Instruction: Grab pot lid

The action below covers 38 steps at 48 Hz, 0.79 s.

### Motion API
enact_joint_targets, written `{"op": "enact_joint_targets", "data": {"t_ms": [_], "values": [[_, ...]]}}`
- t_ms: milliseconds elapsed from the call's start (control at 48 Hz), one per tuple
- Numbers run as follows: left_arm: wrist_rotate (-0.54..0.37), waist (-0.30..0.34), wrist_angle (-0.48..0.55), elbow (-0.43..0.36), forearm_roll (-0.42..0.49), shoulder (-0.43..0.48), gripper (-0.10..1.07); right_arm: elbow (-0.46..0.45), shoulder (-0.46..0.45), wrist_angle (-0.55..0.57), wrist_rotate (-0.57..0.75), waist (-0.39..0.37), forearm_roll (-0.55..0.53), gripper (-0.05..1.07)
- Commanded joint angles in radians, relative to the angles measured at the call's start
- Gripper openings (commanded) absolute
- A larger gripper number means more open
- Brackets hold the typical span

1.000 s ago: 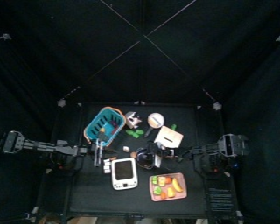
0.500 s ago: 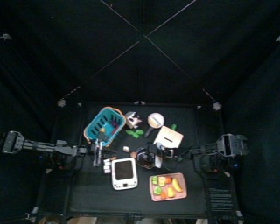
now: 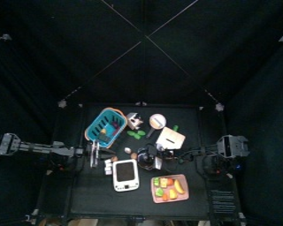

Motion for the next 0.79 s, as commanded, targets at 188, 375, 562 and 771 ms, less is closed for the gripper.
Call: {"op": "enact_joint_targets", "data": {"t_ms": [188, 375, 562, 771], "values": [[0.000, 0.002, -0.005, -0.003, -0.014, -0.025, 0.62, -0.012, -0.051, 0.009, 0.003, -0.006, 0.000, 0.53], [-0.002, 0.006, -0.003, 0.002, -0.015, -0.025, 0.62, -0.012, -0.075, 0.009, 0.003, -0.006, 0.000, 0.53], [-0.002, 0.009, -0.003, 0.008, -0.017, -0.025, 0.62, -0.014, -0.080, 0.009, 0.003, -0.006, 0.000, 0.53], [-0.003, 0.008, 0.002, 0.021, -0.017, -0.025, 0.62, -0.020, -0.080, 0.009, 0.003, -0.005, 0.000, 0.53]]}}
